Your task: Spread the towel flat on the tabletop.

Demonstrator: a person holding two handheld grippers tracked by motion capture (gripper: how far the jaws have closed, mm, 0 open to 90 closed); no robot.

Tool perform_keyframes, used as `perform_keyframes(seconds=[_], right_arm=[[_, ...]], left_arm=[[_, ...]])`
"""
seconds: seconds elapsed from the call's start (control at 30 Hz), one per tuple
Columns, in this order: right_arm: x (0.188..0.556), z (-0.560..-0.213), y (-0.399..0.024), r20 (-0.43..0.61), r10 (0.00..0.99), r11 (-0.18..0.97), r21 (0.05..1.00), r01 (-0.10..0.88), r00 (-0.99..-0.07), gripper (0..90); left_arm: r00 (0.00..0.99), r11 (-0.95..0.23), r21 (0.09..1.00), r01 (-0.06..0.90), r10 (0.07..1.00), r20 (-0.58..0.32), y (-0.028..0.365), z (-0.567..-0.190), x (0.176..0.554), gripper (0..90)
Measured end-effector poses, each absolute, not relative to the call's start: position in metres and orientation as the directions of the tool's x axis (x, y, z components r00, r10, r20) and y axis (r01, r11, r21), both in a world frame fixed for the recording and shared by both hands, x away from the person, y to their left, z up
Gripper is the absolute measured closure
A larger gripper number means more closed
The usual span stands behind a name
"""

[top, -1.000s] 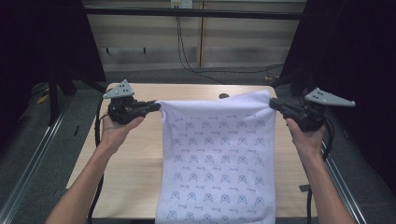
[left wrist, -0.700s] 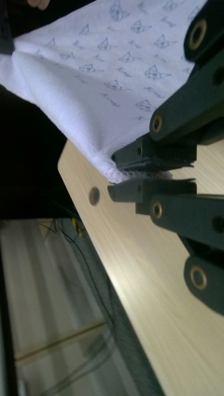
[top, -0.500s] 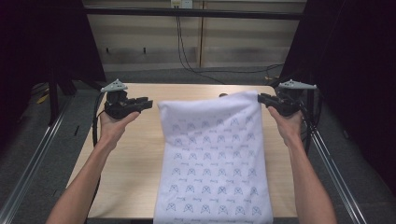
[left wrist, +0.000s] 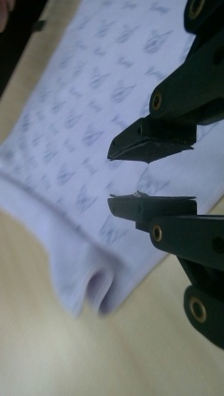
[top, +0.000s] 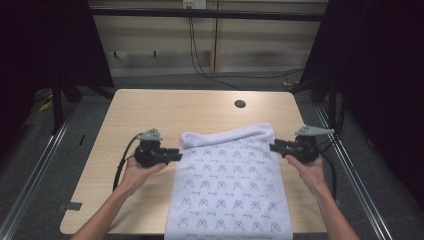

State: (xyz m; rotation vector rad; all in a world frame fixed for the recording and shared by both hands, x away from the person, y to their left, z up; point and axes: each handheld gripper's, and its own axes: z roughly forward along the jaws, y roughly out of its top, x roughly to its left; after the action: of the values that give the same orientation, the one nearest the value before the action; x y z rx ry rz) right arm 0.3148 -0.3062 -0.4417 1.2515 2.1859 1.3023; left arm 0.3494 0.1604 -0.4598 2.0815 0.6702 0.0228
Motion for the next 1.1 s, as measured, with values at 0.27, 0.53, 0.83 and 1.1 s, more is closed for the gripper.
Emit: perform_keyframes(seconds=[0.27, 0.53, 0.83, 1.1], right_arm=[[0.294, -0.489, -0.279, 0.125, 0.759, 0.382, 0.709, 0.592, -0.639, 69.9], [0.277, -0.498, -0.279, 0.115, 0.761, 0.412, 0.675, 0.613, -0.638, 80.1], [0.216, -0.494, -0.281, 0.154, 0.712, 0.446, 0.655, 0.611, -0.685, 78.6], [0.231, -0.487, -0.279, 0.155, 0.719, 0.391, 0.715, 0.580, -0.677, 73.5]], left_arm=[[0.865, -0.544, 0.705, 0.456, 0.457, -0.207, 0.135, -0.501, 0.343, 71.6], [0.867, -0.534, 0.711, 0.458, 0.446, -0.223, 0.144, -0.503, 0.332, 77.1], [0.893, -0.587, 0.677, 0.445, 0.347, -0.286, 0.149, -0.496, 0.289, 74.3], [0.797, -0.345, 0.776, 0.529, 0.517, -0.313, 0.167, -0.476, 0.352, 62.6]])
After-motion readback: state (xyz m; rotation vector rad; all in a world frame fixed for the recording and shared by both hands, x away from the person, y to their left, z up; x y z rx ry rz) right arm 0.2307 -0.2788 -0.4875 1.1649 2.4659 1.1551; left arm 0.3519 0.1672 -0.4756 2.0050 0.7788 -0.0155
